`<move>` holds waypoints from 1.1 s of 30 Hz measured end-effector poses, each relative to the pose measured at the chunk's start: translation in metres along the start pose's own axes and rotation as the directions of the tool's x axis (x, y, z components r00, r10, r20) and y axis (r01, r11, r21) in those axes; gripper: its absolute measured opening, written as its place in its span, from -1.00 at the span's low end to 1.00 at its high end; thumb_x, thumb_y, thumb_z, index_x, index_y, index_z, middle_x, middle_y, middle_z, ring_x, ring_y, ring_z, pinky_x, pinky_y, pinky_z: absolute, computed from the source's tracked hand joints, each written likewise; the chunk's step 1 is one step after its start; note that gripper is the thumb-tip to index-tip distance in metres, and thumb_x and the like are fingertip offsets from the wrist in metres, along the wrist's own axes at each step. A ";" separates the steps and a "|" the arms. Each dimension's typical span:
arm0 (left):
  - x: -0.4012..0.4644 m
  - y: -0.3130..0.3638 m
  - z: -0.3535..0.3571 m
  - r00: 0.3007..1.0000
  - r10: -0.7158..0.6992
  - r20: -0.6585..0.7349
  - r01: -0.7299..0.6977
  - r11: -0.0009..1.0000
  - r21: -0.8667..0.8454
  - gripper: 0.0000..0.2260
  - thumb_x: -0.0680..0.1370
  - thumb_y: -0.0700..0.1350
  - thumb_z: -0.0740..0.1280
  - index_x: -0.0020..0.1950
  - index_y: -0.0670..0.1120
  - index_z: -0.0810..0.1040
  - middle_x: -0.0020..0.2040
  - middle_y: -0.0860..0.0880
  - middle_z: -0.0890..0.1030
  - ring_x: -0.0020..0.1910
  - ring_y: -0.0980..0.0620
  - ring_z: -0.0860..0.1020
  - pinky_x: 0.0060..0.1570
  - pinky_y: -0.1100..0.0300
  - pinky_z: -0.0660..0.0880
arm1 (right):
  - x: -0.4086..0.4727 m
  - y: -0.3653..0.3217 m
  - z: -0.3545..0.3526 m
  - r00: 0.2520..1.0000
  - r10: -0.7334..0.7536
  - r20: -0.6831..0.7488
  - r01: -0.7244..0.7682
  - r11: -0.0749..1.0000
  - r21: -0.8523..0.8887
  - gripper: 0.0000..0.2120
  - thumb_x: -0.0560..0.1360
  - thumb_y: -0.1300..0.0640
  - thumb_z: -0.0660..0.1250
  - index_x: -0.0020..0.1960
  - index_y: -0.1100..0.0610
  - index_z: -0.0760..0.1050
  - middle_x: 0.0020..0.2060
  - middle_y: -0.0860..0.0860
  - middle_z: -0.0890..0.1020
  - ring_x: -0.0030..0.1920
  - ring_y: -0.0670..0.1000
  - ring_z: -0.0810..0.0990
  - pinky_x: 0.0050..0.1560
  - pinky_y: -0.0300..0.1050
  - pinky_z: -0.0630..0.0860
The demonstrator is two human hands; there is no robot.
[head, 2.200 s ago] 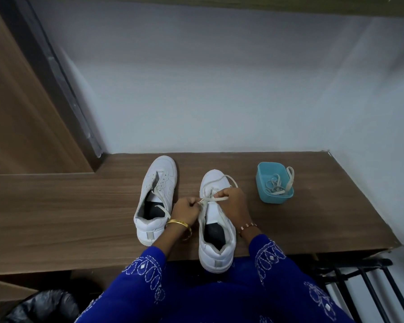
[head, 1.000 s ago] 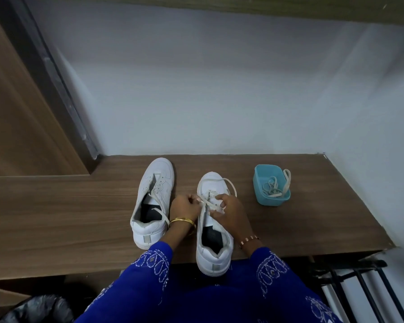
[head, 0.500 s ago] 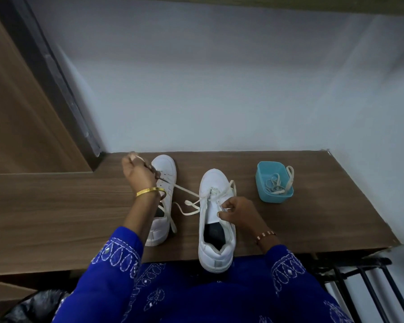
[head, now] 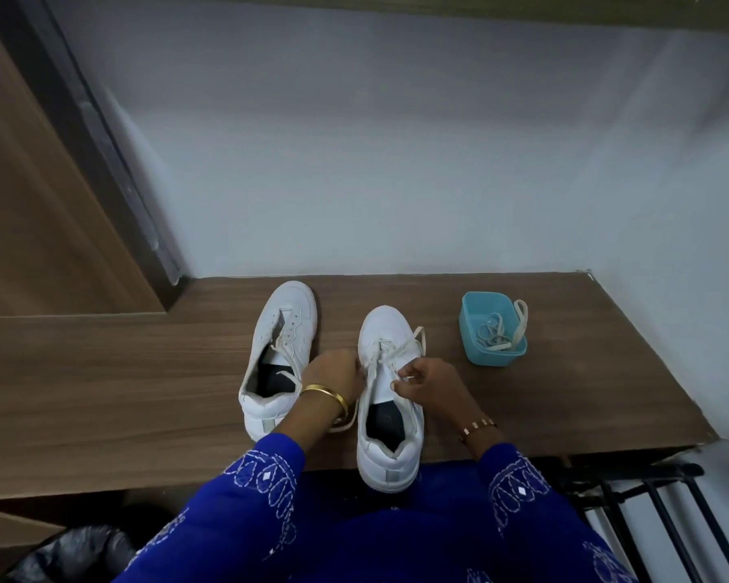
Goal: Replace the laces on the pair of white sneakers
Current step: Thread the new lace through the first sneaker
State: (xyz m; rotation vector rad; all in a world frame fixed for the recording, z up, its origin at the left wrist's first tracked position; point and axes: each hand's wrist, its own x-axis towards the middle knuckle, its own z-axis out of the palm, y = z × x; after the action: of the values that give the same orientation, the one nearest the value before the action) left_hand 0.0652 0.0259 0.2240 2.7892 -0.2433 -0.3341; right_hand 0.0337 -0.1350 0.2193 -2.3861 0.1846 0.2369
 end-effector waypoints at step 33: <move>-0.008 0.012 0.004 0.992 0.079 -0.094 -0.075 0.996 0.051 -0.69 0.58 -0.10 0.13 0.30 -0.10 0.40 0.10 -0.17 0.59 0.07 -0.19 0.55 -0.03 0.07 0.45 | -0.001 0.005 0.002 1.000 -0.006 -0.028 0.008 0.996 0.085 -0.80 0.43 0.13 0.40 -0.03 0.24 0.59 -0.12 0.08 0.66 -0.21 -0.13 0.51 -0.37 -0.53 0.33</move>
State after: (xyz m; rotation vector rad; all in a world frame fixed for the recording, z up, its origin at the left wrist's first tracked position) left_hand 0.0552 0.0155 0.2256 2.8235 -0.3391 -0.1776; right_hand 0.0311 -0.1367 0.2150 -2.3065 0.1957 0.1888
